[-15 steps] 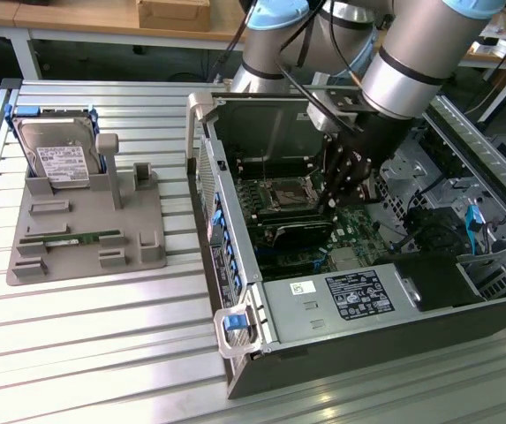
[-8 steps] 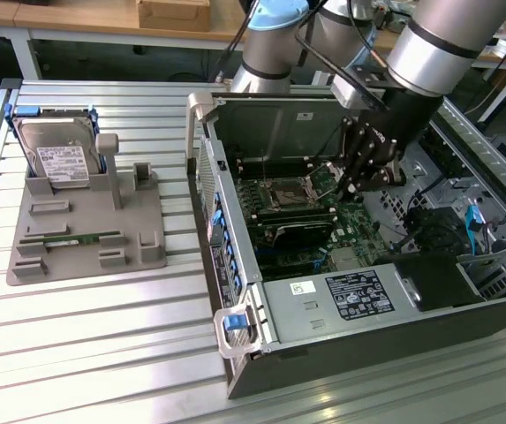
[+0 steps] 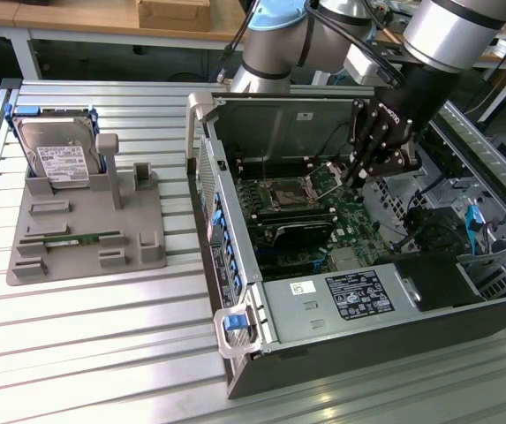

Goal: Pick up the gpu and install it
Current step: 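Press down on the gpu until it lock into place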

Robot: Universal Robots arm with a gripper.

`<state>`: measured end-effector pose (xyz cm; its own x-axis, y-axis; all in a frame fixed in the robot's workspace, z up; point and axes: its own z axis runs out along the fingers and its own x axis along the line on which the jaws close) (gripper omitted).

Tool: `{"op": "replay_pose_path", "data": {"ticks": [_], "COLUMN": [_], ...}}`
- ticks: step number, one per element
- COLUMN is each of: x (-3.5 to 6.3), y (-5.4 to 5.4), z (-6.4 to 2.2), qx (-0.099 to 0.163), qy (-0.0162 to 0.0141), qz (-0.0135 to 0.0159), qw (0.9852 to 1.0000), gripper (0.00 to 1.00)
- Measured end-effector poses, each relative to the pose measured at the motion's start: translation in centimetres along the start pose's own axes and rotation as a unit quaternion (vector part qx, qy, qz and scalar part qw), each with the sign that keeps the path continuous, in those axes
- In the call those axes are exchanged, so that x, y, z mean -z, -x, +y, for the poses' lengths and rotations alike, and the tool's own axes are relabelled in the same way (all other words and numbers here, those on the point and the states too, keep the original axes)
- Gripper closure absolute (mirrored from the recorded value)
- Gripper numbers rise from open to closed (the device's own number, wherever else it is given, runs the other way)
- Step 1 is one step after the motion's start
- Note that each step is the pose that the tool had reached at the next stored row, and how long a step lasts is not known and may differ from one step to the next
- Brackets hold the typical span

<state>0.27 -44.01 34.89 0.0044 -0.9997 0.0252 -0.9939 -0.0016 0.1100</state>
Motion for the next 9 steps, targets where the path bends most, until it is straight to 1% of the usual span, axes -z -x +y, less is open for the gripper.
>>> {"op": "replay_pose_path", "data": {"ticks": [5,6,7,8,9], "x": [0.01,0.01,-0.02,-0.04,-0.06], "y": [0.0,0.0,0.0,0.0,0.0], "z": [0.0,0.0,0.0,0.0,-0.01], "qx": [-0.001,-0.014,-0.033,-0.044,-0.066], "qy": [0.0,0.0004,0.0008,0.0011,0.0017], "qz": [-0.0002,-0.0013,-0.0033,-0.0043,-0.0065], "qw": [1.0,0.9999,0.9994,0.999,0.9978], "gripper": [0.81,0.81,0.81,0.81,0.81]}}
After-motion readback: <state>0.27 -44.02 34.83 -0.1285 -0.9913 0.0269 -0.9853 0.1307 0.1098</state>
